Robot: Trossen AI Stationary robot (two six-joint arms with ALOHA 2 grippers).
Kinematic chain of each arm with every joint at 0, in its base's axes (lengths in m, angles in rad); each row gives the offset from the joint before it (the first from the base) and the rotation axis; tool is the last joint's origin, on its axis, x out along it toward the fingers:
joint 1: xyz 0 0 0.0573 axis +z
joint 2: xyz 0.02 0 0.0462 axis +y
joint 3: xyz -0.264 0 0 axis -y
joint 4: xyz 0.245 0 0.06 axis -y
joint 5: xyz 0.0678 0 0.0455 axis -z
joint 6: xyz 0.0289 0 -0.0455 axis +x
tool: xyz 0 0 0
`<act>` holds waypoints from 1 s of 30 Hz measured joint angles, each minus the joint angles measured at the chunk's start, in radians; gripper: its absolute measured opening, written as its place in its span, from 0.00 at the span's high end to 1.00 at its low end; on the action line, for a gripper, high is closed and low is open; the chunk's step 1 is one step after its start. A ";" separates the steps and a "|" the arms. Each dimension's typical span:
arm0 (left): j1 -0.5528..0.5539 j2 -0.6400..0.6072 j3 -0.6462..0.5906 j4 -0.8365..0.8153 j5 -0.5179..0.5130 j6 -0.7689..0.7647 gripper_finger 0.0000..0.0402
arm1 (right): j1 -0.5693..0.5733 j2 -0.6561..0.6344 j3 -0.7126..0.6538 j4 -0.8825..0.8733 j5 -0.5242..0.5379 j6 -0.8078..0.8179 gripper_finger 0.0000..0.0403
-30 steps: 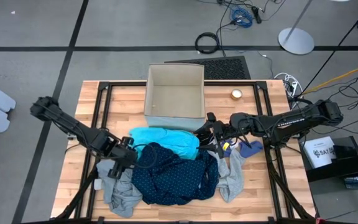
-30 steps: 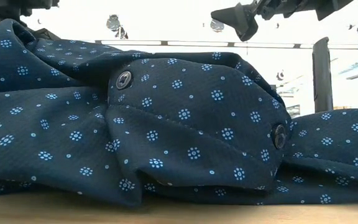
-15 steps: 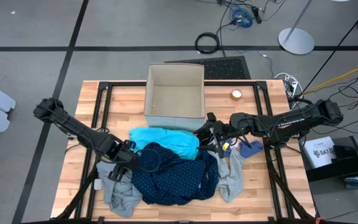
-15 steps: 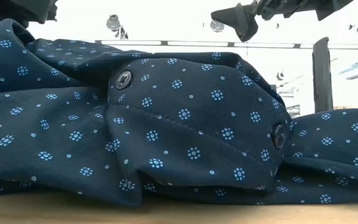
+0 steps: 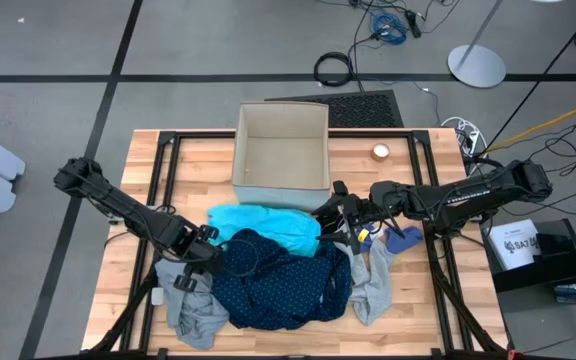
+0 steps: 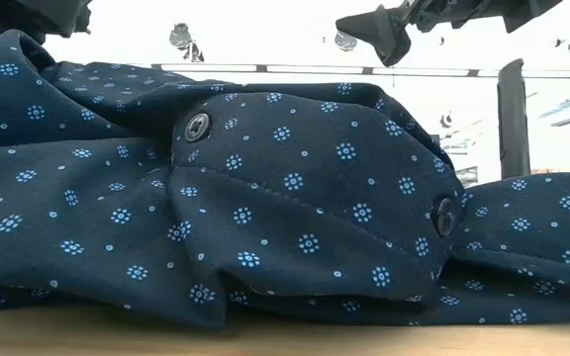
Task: Sort clothes
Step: Put the light blue shorts into the white laundry organizer
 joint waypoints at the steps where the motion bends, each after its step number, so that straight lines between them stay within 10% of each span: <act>1: 0.000 0.000 0.000 0.000 0.000 -0.004 0.97 | 0.000 0.000 0.000 0.000 0.000 0.000 0.25; 18: 0.003 0.000 0.033 -0.029 -0.092 -0.078 0.48 | -0.001 0.000 0.000 0.000 0.000 -0.011 0.25; 30: 0.050 -0.006 0.081 -0.158 -0.249 0.033 0.45 | -0.016 0.000 0.000 -0.031 0.005 -0.015 0.25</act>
